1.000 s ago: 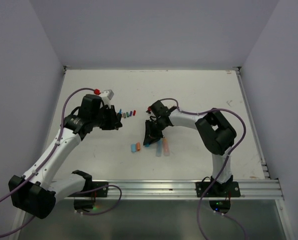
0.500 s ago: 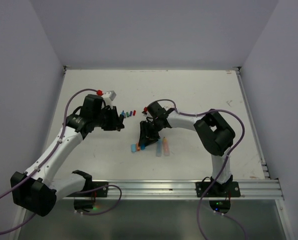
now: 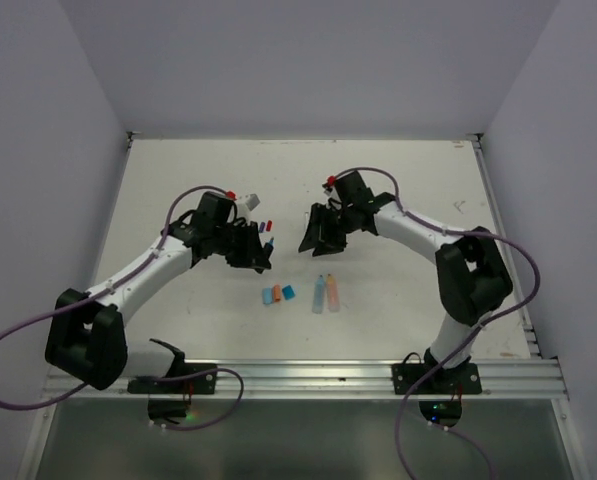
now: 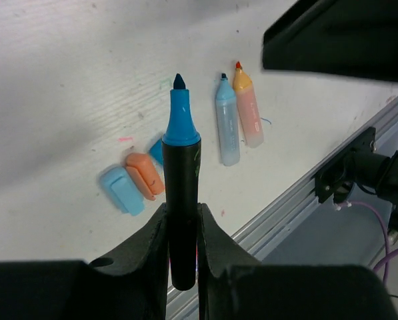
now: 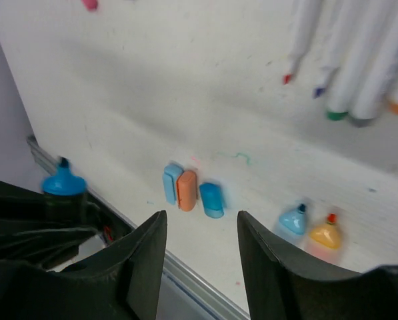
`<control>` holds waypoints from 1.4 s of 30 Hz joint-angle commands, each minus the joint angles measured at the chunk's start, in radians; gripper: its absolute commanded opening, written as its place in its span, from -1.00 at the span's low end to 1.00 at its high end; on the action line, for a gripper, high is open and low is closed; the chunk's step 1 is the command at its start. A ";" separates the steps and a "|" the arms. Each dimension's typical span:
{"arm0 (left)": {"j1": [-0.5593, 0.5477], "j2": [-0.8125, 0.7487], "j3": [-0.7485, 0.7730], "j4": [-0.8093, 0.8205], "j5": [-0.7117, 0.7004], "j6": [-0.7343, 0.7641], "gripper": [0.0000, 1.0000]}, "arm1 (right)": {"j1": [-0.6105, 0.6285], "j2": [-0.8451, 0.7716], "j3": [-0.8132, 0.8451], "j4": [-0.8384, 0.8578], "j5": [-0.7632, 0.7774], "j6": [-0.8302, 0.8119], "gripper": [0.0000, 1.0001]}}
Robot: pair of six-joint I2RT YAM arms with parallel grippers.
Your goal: Open the pen caps
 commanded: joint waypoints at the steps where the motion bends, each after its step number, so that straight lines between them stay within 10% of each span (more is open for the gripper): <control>1: -0.079 0.075 0.028 0.075 0.049 -0.032 -1.00 | -0.102 -0.119 -0.022 -0.080 0.072 -0.004 0.01; 17: -0.231 0.360 0.080 0.327 0.130 -0.160 -1.00 | -0.244 -0.359 -0.108 -0.201 0.082 -0.060 0.01; 42: -0.400 0.683 0.420 0.192 0.064 -0.339 -1.00 | -0.357 -0.472 -0.191 -0.253 0.029 -0.107 0.01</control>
